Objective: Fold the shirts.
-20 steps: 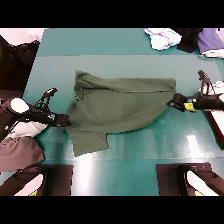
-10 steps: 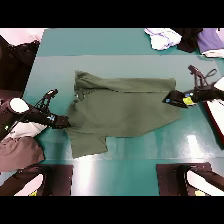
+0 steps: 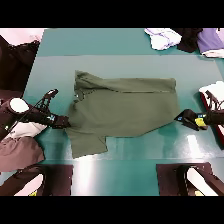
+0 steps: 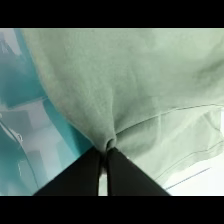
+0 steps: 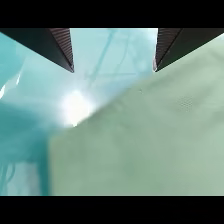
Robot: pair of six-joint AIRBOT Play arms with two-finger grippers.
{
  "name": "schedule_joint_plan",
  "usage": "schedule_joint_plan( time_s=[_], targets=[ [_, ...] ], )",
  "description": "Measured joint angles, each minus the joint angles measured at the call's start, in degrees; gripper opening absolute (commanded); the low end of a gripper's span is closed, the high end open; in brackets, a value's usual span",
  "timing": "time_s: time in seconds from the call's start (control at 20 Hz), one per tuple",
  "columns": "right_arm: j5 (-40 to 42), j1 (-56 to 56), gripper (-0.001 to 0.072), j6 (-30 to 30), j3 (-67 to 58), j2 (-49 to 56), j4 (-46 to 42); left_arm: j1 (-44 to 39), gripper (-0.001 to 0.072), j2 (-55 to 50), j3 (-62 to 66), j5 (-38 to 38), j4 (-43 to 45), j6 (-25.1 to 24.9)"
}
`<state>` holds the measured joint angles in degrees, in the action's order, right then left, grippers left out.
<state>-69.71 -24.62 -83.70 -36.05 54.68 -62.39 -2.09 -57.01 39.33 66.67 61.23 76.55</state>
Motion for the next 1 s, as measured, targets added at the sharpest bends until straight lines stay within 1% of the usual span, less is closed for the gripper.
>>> schedule_joint_plan(
  time_s=[0.25, 0.3, 0.4, 0.45, 0.5, 0.65, 0.75, 1.0],
  targets=[
    [2.82, -0.59, 0.0552, 1.95, 2.27, 4.63, 6.62, 0.00, 0.0033, 0.00, 0.00, 0.04, -0.02, -0.07],
    [3.30, 0.15, 0.0500, 2.25, 2.45, 5.70, 7.89, 0.00, 0.0033, 0.00, 0.00, 0.17, -0.02, -0.07],
    [4.63, 1.95, 0.0225, 2.86, 2.64, 7.50, 9.35, 0.00, 0.0033, 0.00, 0.00, 0.33, -0.02, -0.07],
    [5.38, 2.91, 0.0063, 3.21, 2.69, 8.00, 9.88, 0.00, 0.0033, 0.00, 0.00, 0.44, -0.04, -0.07],
    [6.19, 3.96, 0.0020, 3.58, 2.73, 8.24, 10.32, 0.00, 0.0033, 0.00, 0.02, 0.48, -0.02, -0.07],
    [8.66, 6.67, 0.0019, 4.39, 2.71, 6.25, 11.04, 0.00, 0.0032, 0.00, 0.96, 1.05, -0.02, -0.07],
    [8.96, 7.56, 0.0018, 4.61, 1.42, 2.67, 11.28, 0.00, 0.0032, 0.00, 3.69, 2.40, -0.02, -0.04],
    [5.46, 6.82, 0.0018, 3.78, -9.44, -8.92, 11.61, -0.02, 0.0032, 2.40, 18.93, 6.40, -0.22, 0.31]
  ],
)
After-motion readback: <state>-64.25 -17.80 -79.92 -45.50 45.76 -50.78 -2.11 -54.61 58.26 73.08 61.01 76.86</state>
